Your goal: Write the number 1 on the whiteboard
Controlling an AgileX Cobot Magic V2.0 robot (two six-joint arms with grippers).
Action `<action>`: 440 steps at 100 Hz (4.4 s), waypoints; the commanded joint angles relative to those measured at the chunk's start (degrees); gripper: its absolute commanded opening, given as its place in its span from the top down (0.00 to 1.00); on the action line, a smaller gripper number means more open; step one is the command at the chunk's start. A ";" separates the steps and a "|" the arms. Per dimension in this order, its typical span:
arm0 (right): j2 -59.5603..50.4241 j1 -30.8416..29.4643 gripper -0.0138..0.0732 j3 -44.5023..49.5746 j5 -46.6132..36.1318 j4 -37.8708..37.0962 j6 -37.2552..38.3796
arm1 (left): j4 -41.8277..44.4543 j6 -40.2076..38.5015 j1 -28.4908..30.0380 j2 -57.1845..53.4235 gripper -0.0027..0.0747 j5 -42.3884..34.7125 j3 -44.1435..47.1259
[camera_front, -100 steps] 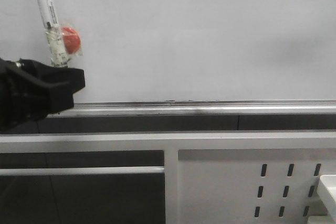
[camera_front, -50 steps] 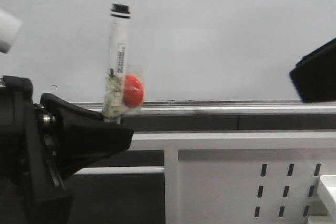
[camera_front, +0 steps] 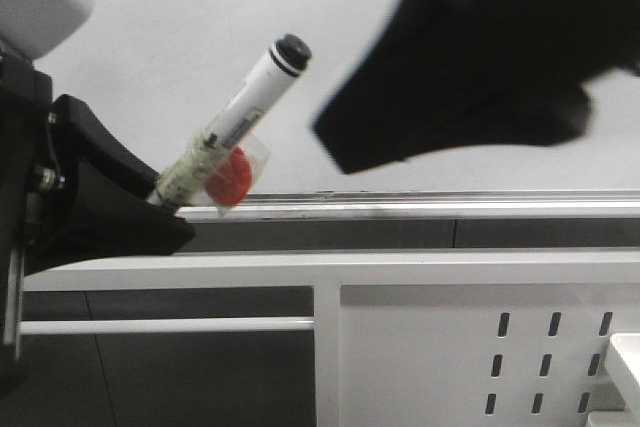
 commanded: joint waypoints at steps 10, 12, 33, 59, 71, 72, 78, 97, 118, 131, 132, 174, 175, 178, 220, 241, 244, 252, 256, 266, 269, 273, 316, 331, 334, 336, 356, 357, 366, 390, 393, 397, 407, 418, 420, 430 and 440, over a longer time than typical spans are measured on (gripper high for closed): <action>2.93 0.60 0.37 -4.96 -5.57 -0.76 -0.71 | 2.19 -0.08 -1.75 -1.40 0.99 -1.82 -1.88; 3.30 0.87 0.37 -5.17 -5.66 -0.76 -0.71 | 2.19 -0.08 -1.75 -1.40 0.99 -2.00 -1.88; 5.70 3.36 0.37 -6.84 -7.63 -0.90 -0.71 | 2.42 -0.08 -1.75 -1.40 0.99 -5.90 -1.88; 6.68 3.35 0.52 -6.84 -7.28 -0.90 -0.71 | 2.52 -0.08 -1.75 -1.40 0.99 -6.21 -1.88; 6.77 3.35 0.76 -6.84 -7.14 -0.90 -0.71 | 2.52 -0.08 -1.75 -1.40 0.99 -6.46 -1.88; 6.77 3.35 0.79 -6.84 -7.14 -0.90 -0.71 | 2.52 -0.08 -1.75 -1.40 0.99 -6.46 -1.88; 6.77 3.35 0.90 -6.84 -7.14 -0.90 -0.71 | 2.52 -0.08 -1.75 -1.40 0.99 -6.70 -1.88; 6.77 3.35 0.93 -6.84 -6.59 -1.22 -0.71 | 2.52 -0.08 -1.75 -1.40 0.99 -6.70 -1.88; 6.77 3.12 0.93 -6.84 -5.91 -1.57 0.31 | -2.39 -0.08 -1.52 -5.43 0.75 -6.13 -1.88; 6.11 3.02 0.93 -6.84 -5.83 -1.44 0.34 | -9.49 -0.08 -1.30 -11.30 0.53 -3.13 -1.88; 5.93 3.02 0.93 -6.84 -5.96 -1.44 0.34 | -10.38 -0.08 -1.30 -11.61 0.52 -2.98 -1.88; -8.27 -3.35 0.92 3.03 -16.02 -1.31 5.24 | -32.19 -0.08 -0.01 -29.01 0.67 -6.50 5.18; -8.84 -3.37 0.92 3.27 -16.14 -1.22 5.24 | -32.59 -0.08 0.13 -29.54 0.68 -7.49 5.44; -9.93 -4.03 0.92 4.14 -16.55 -1.17 5.24 | -34.37 -0.08 0.78 -30.54 0.74 -9.62 6.79; -14.54 -11.44 0.92 7.92 -27.59 -0.46 5.26 | -55.55 -0.08 9.00 -33.76 0.99 -37.86 21.38; -11.45 -14.57 0.92 7.79 -32.01 -0.46 5.26 | -55.99 -0.08 9.00 -33.76 0.99 -38.87 21.75; -11.11 -14.57 0.92 7.79 -32.70 -0.46 5.26 | -55.99 -0.08 9.00 -33.76 0.99 -38.87 21.75; -9.94 -14.57 0.92 6.58 -32.38 -0.46 5.26 | -55.99 -0.08 9.00 -33.76 0.99 -38.87 21.75; -9.25 -14.57 0.92 5.75 -31.70 -0.46 4.68 | -56.03 -0.08 9.00 -33.76 0.99 -38.87 21.75; -7.93 -14.57 0.92 4.35 -31.73 -0.46 2.15 | -56.13 -0.08 9.00 -33.76 0.99 -38.87 21.75; -7.62 -14.57 0.92 3.98 -31.73 -0.46 2.01 | -56.13 -0.08 9.00 -33.76 0.99 -38.91 21.75; -7.30 -14.90 0.92 3.49 -31.61 -0.46 2.01 | -56.13 -0.08 9.00 -33.76 0.99 -38.91 21.75; -3.31 -19.12 0.92 3.26 -28.74 -0.46 2.01 | -56.15 -0.08 9.00 -33.76 0.99 -39.00 21.75; 0.76 -19.12 0.92 3.26 -28.44 -0.46 2.11 | -56.15 -0.08 9.00 -33.76 0.99 -39.00 21.75; 1.42 -19.12 0.92 3.26 -28.17 -0.46 2.11 | -56.15 -0.08 9.00 -33.76 0.99 -39.00 21.75; 1.91 -19.12 0.92 3.26 -28.00 -0.46 2.11 | -56.15 -0.08 9.00 -33.76 0.99 -39.00 21.75; 5.14 -19.12 0.92 3.26 -27.61 -0.46 2.11 | -56.15 0.03 9.00 -33.76 0.99 -39.00 21.75; 5.14 -19.12 0.92 3.26 -27.72 -0.46 2.11 | -56.15 0.03 9.00 -33.76 0.99 -39.00 21.75; 5.14 -18.73 0.92 3.26 -27.82 -0.46 2.49 | -56.15 0.03 9.00 -33.76 0.99 -39.00 21.75; 0.18 -6.44 0.92 3.11 -18.79 -0.46 2.71 | -40.85 -0.22 9.00 -33.76 0.99 -39.00 21.65; -0.17 -4.88 0.92 2.68 -16.37 -0.46 2.71 | -37.36 -0.22 9.00 -33.66 0.99 -38.89 21.52; -0.27 -3.06 0.92 1.84 -12.46 -0.46 2.71 | -32.16 -0.25 9.00 -33.51 0.99 -38.63 21.31; -0.05 -0.73 0.92 -1.15 -3.77 -0.46 2.59 | -20.70 -1.42 8.90 -32.41 0.92 -33.54 19.44; -0.05 -0.21 0.92 -4.83 0.97 -0.46 1.79 | -5.89 -7.00 8.90 -29.71 0.70 -27.77 16.83; -0.05 -0.21 0.92 -5.57 1.90 -0.46 1.79 | -4.00 -7.92 8.90 -29.25 0.66 -27.63 16.35; 0.38 -0.21 0.92 -8.68 5.02 -0.56 1.44 | -0.70 -9.88 8.90 -25.06 0.57 -27.63 14.02; 1.21 0.46 0.92 -11.29 6.67 -0.56 -0.73 | 0.94 -9.88 8.90 -20.45 0.59 -29.09 12.00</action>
